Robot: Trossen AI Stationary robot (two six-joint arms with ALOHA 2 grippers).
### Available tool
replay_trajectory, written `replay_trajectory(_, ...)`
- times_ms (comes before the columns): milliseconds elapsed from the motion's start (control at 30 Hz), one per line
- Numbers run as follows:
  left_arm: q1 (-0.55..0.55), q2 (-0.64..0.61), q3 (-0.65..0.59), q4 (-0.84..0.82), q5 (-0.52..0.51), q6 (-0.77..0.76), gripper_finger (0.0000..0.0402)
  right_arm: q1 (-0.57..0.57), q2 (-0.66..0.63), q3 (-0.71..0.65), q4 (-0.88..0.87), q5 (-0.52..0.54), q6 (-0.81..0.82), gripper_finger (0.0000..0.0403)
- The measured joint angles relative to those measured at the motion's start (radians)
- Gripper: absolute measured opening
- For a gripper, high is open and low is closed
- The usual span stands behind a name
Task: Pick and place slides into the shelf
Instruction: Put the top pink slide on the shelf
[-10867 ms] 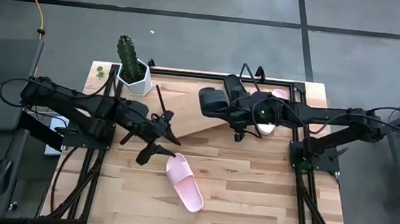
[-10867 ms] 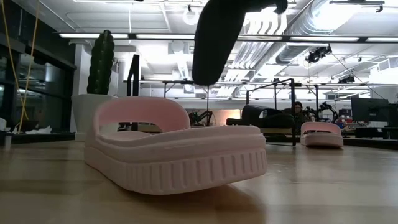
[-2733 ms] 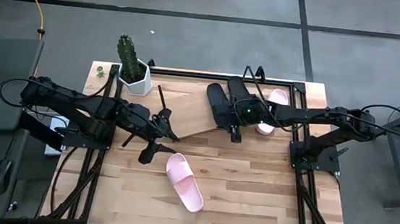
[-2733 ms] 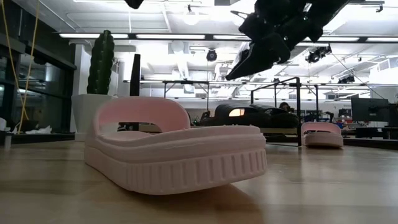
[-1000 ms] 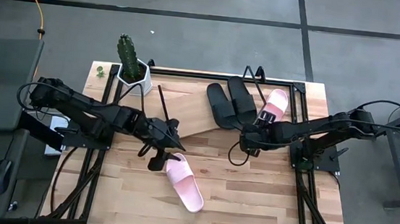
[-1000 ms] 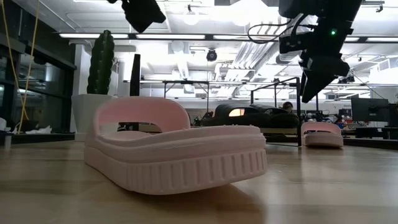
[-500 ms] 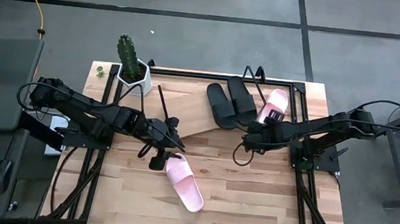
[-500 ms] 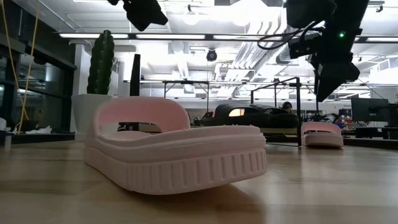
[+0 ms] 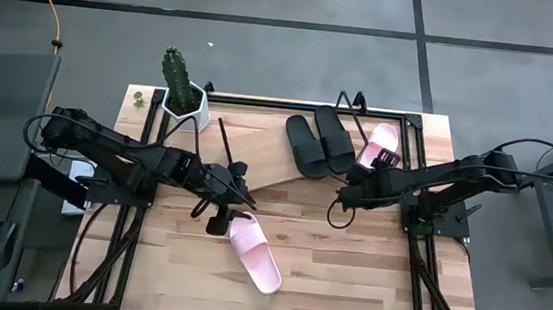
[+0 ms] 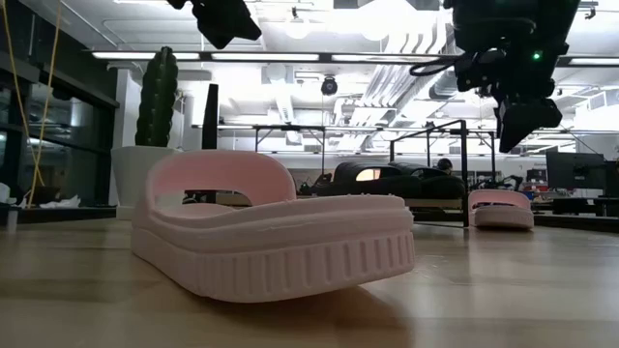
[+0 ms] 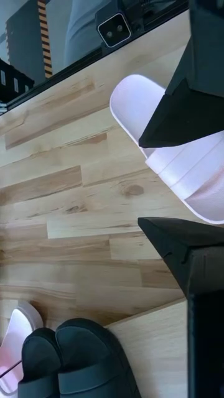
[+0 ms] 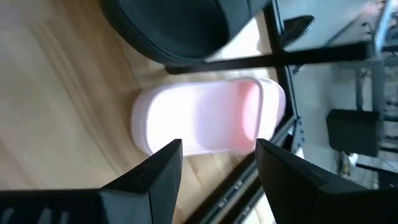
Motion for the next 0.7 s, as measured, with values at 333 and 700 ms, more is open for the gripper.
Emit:
replay_trajectory(333,0.0,0.0,0.0,-0.001,0.0,0.0,0.0177,0.076,-0.016,0.0,-0.132,0.072,0.103,0.0193)
replay_trajectory(700,0.0,0.0,0.0,0.0,-0.003,-0.002,0.0177,0.341,-0.298,0.0,-0.185,0.233,0.327,0.0193)
